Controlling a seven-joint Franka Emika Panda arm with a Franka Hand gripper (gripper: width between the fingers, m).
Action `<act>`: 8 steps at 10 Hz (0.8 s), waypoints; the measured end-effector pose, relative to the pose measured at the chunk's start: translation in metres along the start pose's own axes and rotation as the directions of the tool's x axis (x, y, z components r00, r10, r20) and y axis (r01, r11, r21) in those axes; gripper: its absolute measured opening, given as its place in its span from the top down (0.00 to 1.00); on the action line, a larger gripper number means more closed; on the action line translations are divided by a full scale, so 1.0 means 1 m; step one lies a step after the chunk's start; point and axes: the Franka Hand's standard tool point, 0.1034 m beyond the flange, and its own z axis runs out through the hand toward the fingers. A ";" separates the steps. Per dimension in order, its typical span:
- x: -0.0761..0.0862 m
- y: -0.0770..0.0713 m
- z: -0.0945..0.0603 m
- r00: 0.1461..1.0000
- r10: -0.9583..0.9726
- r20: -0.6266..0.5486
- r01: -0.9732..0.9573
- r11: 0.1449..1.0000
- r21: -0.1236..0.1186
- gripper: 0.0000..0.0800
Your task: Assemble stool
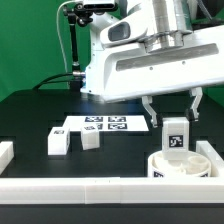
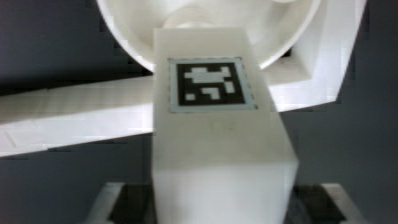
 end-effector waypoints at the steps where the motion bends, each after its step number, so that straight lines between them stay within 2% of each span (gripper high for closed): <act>1: -0.002 0.001 0.003 1.000 0.000 0.004 0.000 1.000 -0.001 0.57; 8: -0.005 0.003 0.011 1.000 0.001 -0.015 -0.001 1.000 -0.006 0.57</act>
Offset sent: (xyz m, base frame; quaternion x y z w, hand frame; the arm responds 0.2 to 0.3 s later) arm -0.0012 0.0020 -0.0095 0.0067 -0.0025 -0.0086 0.9999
